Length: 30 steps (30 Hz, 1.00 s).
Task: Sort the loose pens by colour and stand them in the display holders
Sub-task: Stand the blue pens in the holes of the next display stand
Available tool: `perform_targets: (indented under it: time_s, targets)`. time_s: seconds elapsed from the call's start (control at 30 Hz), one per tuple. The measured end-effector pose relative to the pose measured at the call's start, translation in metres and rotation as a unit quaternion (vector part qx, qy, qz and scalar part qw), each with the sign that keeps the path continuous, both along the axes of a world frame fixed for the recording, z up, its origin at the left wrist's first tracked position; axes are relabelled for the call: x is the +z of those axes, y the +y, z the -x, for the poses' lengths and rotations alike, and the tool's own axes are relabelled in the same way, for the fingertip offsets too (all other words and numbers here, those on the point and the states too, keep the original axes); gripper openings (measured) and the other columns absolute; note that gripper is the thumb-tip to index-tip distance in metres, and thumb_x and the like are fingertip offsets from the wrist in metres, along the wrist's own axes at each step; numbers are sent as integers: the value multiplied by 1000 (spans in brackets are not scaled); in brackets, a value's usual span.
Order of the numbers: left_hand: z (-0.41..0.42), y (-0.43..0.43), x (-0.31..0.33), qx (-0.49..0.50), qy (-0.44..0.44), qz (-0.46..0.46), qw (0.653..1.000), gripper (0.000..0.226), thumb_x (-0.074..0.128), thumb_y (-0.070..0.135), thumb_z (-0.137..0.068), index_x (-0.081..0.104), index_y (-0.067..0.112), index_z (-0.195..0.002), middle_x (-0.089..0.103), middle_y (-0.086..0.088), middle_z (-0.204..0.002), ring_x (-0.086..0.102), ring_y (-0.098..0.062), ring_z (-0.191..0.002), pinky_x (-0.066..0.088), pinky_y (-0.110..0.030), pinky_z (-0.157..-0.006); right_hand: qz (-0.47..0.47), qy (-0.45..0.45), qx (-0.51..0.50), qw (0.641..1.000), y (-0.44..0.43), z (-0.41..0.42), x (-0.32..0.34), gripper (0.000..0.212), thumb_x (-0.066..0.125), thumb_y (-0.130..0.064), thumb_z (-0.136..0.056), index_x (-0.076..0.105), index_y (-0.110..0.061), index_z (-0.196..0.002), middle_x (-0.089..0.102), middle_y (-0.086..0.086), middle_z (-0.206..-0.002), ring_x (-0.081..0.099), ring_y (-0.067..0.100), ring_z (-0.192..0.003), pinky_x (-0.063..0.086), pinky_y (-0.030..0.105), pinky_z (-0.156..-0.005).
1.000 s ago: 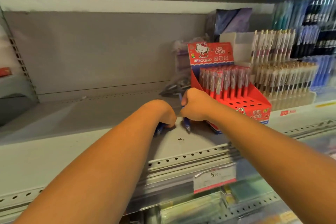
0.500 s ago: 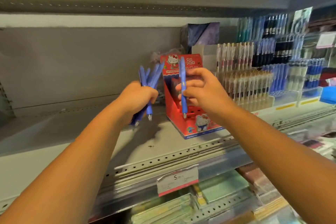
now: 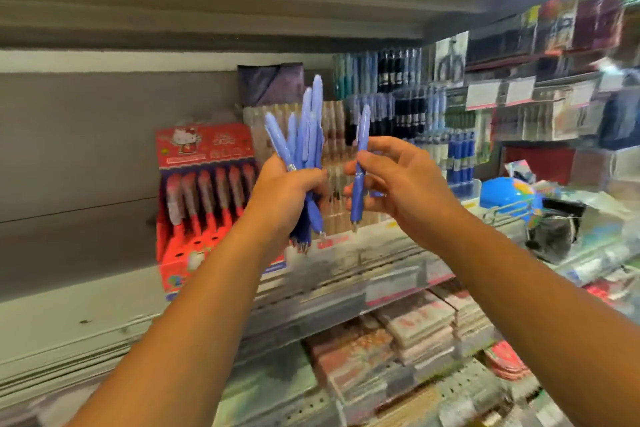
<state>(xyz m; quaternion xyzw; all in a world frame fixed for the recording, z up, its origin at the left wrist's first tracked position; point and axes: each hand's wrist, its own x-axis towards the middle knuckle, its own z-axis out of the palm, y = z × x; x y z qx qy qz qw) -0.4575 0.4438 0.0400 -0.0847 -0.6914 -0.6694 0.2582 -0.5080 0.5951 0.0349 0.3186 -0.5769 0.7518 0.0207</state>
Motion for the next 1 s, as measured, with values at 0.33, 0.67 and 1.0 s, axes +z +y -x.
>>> perform_targets:
  time_s: [0.33, 0.67, 1.0]
  targets:
    - [91, 66, -17, -14, -3, -30, 999, 12, 61, 4, -58, 58, 15, -60, 46, -13, -61, 42, -23, -44, 38, -28, -42, -15, 52, -70, 996, 71, 97, -10, 59, 74, -10, -85, 46, -24, -135, 67, -1, -80, 72, 17, -71, 58, 35, -53]
    - [146, 72, -6, -3, 54, -42, 998, 19, 68, 15, -77, 53, 8, -88, 52, -9, -64, 50, -18, -47, 41, -26, -41, -54, 149, -126, 979, 61, 185, -4, 48, 76, -21, -85, 47, -30, -122, 65, 11, -80, 68, 18, -62, 58, 32, -49]
    - [147, 87, -23, 132, 38, -13, 990, 7, 66, 11, -92, 63, 17, -89, 55, -7, -64, 56, -18, -51, 48, -25, -47, -147, 273, -122, 943, 45, 225, -11, 49, 76, -29, -85, 34, -35, -109, 60, 2, -72, 63, 17, -50, 57, 38, -45]
